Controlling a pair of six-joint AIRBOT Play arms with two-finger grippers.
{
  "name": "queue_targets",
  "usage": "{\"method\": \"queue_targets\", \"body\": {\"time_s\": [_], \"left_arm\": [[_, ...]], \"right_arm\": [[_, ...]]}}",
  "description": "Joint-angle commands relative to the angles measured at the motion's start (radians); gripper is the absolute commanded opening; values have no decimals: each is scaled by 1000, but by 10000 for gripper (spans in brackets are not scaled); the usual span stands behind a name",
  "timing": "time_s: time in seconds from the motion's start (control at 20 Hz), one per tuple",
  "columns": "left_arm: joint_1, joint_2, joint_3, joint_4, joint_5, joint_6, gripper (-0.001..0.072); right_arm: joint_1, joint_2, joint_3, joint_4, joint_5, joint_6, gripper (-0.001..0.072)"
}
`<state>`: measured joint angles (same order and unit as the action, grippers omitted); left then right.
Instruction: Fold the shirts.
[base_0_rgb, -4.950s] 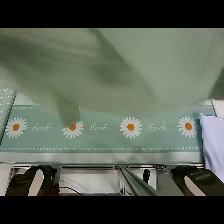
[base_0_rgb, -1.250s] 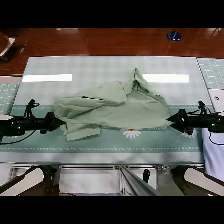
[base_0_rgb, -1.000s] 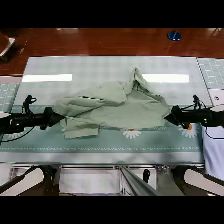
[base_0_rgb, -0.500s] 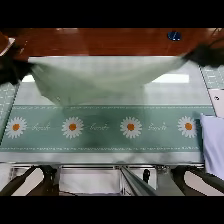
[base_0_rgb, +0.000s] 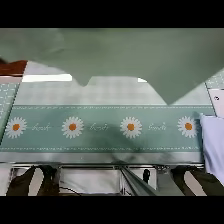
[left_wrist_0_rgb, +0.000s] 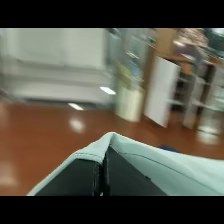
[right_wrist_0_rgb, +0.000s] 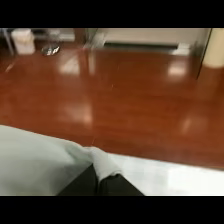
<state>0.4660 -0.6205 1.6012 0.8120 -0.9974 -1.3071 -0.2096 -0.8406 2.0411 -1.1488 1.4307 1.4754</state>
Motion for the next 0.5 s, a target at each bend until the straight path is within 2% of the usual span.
{"method": "queue_targets", "body": {"time_s": [0.0,0.15,0.2,0.3,0.45], "left_arm": [[-32,174,33,383,-16,-80,21],[-184,237,21,478,-81,-91,21],[-235,241,21,515,-117,-118,21],[-296,232,-2,559,-179,-147,21],[-306,206,-134,545,-200,-180,21]], "right_arm": [[1,140,25,-80,87,32,22],[1,188,24,-200,240,62,23],[1,190,24,-222,282,71,23],[0,190,-7,-209,293,77,23],[1,190,-175,-129,272,78,22]]}}
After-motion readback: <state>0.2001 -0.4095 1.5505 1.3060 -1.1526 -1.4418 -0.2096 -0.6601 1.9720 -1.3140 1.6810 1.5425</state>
